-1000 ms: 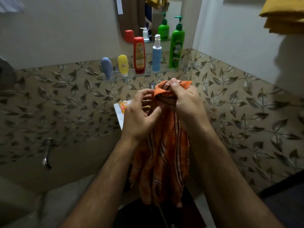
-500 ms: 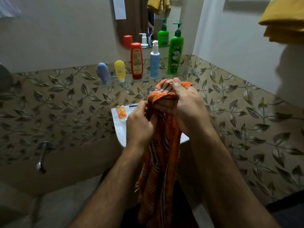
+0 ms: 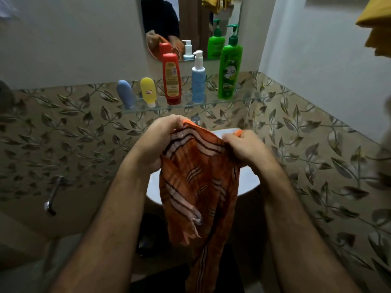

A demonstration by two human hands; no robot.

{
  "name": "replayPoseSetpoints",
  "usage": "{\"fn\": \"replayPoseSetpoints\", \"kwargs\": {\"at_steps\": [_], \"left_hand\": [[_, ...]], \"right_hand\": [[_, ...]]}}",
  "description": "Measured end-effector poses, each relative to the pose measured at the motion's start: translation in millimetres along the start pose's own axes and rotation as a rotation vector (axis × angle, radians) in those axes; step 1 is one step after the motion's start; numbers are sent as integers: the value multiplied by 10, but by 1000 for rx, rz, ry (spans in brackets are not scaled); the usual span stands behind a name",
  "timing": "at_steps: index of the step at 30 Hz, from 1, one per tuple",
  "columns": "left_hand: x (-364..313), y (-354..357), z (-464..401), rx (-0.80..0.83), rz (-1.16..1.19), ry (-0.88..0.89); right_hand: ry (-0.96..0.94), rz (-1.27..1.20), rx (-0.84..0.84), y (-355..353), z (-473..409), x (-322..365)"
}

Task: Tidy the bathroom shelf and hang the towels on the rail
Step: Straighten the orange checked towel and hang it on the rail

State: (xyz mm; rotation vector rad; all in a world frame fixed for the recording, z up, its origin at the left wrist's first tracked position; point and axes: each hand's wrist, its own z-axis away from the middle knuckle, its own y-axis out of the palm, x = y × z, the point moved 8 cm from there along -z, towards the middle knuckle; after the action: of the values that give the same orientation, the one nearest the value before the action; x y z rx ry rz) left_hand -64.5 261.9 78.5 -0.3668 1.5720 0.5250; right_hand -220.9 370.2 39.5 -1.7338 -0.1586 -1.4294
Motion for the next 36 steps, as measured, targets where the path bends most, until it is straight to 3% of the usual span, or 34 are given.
{"fn": "replayPoseSetpoints", "kwargs": {"at_steps": [2,4,6,8,11,15,18,26,33,36], "left_hand": [[-64,108,-106,78,-96,0],[-59,206,-208,142,-212,-37],[-18,274,-319,152,-393,-75],[25,380,-404,198,-517,-91],[36,429,-488,206,-537,-80],[115,280,-505,201,-591,-71],[383,-16,-502,47,-609,-80],[1015,-804,-82,-464,-322,-52],[1240,-1073,138,-519,146,-72],[1205,-1153,208,-560,331,-15]], "right_hand": [[70,194,146,72,-26,-170],[12,308,90,8,-13,-179],[-165,107,22,-60,27,-30],[-324,-233,222,90,90,123],[-353,-461,432,296,91,105],[-286,-569,291,215,-29,24],[-267,-618,238,200,-97,18],[-101,-806,210,295,-169,25],[-53,-808,164,323,-218,-60],[-55,-604,210,404,-238,-174]]}}
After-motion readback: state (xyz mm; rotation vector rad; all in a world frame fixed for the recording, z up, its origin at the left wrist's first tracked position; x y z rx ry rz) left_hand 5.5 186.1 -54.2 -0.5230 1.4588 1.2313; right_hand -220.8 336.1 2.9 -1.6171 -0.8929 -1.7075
